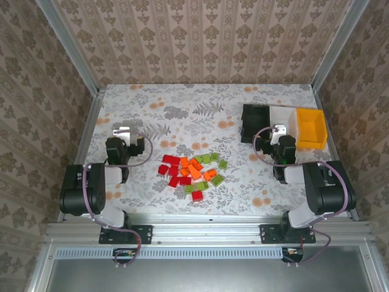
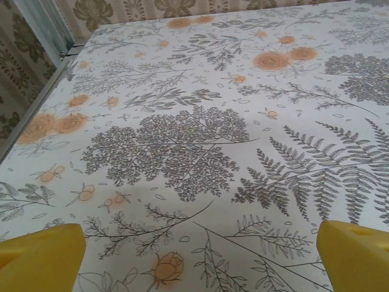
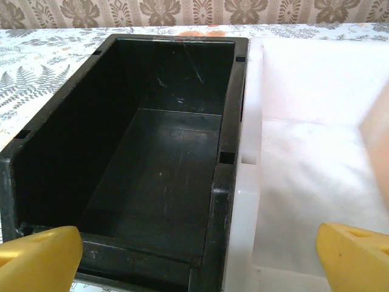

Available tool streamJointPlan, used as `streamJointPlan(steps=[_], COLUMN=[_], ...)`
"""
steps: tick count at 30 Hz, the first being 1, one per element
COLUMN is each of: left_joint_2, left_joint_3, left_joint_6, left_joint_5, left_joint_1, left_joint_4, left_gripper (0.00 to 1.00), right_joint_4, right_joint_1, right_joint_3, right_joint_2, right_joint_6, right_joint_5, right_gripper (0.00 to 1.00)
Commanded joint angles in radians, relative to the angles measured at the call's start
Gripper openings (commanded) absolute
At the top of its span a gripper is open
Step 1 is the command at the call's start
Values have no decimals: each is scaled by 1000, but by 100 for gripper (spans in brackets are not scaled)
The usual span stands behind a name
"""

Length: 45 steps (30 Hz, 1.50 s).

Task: Sort the legos into containers by color

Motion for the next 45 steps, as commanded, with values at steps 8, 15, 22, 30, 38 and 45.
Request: streamJointPlan(steps=[8, 15, 22, 30, 38, 45], left_joint_2=[0, -1, -1, 0, -238, -355], left_joint_3=[15, 15, 16, 13, 313, 730], left_joint_6=[-6, -6, -7, -9, 2, -483], left_joint_5=[28, 28, 28, 31, -77, -101], left_joint_1=[4, 3, 4, 4, -75, -80], left_joint_4=[-6, -6, -6, -4, -618, -1198], left_gripper=[100, 100, 100, 100, 100, 100], right_joint_4=[-4, -4, -4, -2, -640, -1118], right_joint_1=[-4, -4, -4, -4, 125, 81], right_joint_3=[21, 21, 21, 19, 360, 808], right_joint_2=[-5, -5, -5, -6, -225, -186], right_joint_6=[-7, -7, -7, -7, -5, 356], right_joint_5=[-17, -17, -17, -18, 329, 247], right_gripper=[100, 100, 100, 100, 100, 100])
